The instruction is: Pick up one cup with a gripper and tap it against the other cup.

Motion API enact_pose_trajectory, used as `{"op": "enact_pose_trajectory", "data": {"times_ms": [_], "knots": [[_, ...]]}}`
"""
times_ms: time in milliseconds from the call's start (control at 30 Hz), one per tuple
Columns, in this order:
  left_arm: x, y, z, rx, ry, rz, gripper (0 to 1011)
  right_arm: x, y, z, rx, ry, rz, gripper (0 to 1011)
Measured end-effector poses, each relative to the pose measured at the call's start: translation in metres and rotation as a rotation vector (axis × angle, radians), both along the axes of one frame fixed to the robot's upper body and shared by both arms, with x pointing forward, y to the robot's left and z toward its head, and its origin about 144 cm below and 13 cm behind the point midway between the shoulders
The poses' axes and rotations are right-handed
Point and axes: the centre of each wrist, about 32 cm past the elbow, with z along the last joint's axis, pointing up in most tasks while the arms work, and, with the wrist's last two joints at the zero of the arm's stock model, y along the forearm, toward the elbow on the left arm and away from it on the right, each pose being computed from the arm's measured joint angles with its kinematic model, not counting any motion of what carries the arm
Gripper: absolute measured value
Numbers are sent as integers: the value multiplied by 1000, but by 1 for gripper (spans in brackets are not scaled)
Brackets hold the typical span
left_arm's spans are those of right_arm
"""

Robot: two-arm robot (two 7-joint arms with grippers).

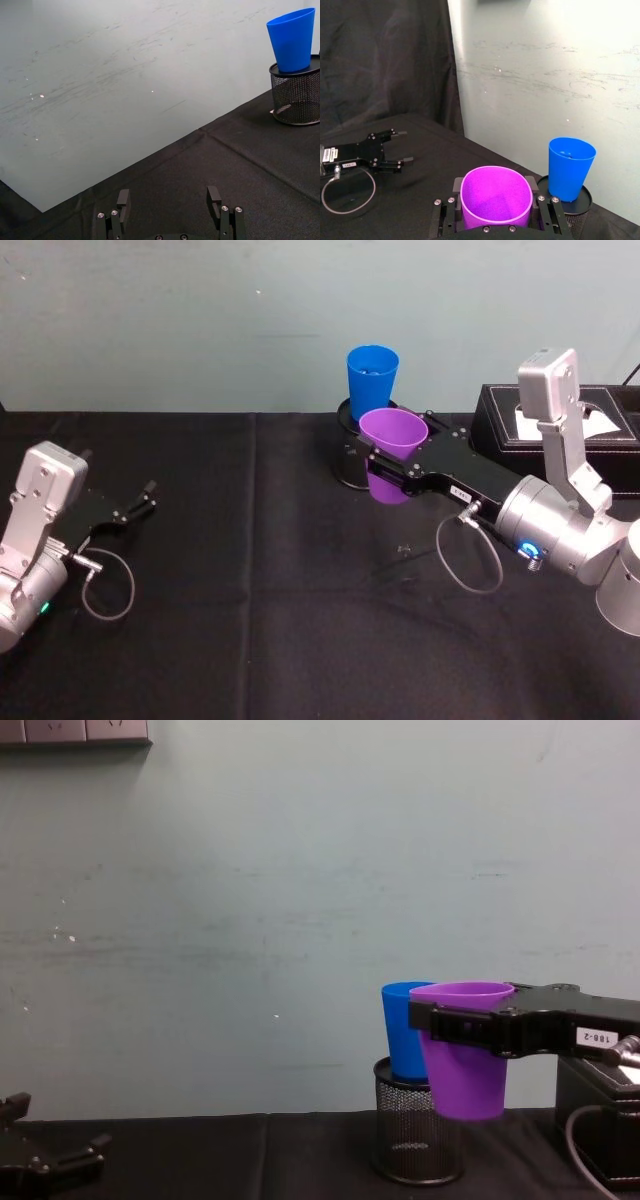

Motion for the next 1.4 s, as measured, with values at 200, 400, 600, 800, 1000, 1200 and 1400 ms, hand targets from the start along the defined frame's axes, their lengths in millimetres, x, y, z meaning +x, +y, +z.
{"op": "enact_pose_trajectory", "data": {"times_ms": [200, 400, 600, 800, 1000, 1200, 1400], "knots": [[0, 0, 0, 0, 0, 0, 1000, 0, 0, 0, 0, 0, -1, 733], [0, 0, 0, 0, 0, 0, 1000, 0, 0, 0, -1, -1, -1, 733], [0, 0, 0, 0, 0, 0, 1000, 0, 0, 0, -2, -1, -1, 732], [0, 0, 0, 0, 0, 0, 1000, 0, 0, 1, -3, -2, -1, 733], [0, 0, 0, 0, 0, 0, 1000, 0, 0, 1, -4, -2, -1, 733], [0, 0, 0, 0, 0, 0, 1000, 0, 0, 1, -4, -2, -1, 733], [0, 0, 0, 0, 0, 0, 1000, 0, 0, 1, -4, -2, -1, 733]]}}
